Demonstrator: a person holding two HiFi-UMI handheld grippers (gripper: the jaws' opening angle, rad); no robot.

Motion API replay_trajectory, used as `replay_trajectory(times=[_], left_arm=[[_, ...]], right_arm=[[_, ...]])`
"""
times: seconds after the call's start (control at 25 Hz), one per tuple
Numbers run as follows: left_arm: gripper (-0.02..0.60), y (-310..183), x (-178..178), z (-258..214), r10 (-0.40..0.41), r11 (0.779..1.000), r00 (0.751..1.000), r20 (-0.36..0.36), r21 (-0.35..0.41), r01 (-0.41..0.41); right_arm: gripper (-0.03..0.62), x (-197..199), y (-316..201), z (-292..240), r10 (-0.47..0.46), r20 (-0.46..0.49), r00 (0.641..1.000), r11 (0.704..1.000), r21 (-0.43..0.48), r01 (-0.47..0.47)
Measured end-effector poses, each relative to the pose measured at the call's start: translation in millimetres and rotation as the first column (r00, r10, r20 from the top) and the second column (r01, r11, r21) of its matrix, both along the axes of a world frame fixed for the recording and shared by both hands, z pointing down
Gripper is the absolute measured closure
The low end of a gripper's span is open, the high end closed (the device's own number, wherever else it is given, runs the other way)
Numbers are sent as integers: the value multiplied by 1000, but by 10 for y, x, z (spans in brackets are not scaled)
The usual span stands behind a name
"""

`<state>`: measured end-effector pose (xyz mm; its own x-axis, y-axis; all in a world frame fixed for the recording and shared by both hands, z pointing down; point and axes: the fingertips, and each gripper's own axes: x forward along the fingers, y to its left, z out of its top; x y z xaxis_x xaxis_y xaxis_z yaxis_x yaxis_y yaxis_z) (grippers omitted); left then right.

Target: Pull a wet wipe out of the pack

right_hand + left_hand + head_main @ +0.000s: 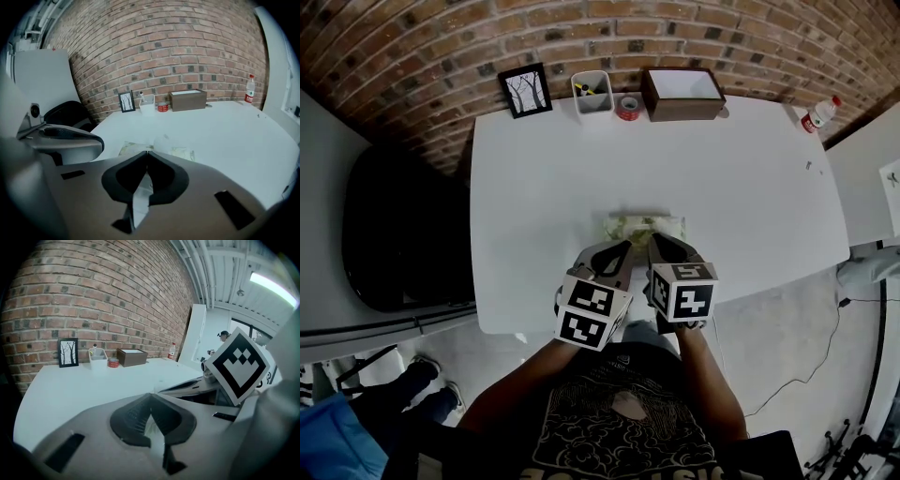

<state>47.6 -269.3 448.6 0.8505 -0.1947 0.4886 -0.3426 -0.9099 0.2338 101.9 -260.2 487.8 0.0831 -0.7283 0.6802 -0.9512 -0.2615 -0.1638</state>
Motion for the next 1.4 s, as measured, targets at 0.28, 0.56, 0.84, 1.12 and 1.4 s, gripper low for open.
replay_trajectory(times=[0.28, 0.56, 0.84, 1.12, 1.4], left_arm=[[571, 20, -15, -18, 25, 1000, 1000, -16, -4, -25], [571, 58, -7, -27, 47, 999, 999, -25, -6, -47], [571, 124, 3, -43, 55, 998, 998, -24, -3, -55], [570, 236, -6, -95, 30, 999, 999, -15, 17, -29], [571, 352, -69, -212, -38, 998, 999, -25, 52, 39]], right_arm=[[576, 13, 4, -156, 44, -4, 999, 998, 44, -43], [576, 12, 32, -280, 70, -21, 997, 995, 78, -68], [576, -37, 80, -399, 63, -41, 997, 992, 109, -58], [576, -53, 166, -558, 33, -45, 998, 988, 151, -26], [576, -110, 311, -661, -21, -52, 998, 983, 181, 30]])
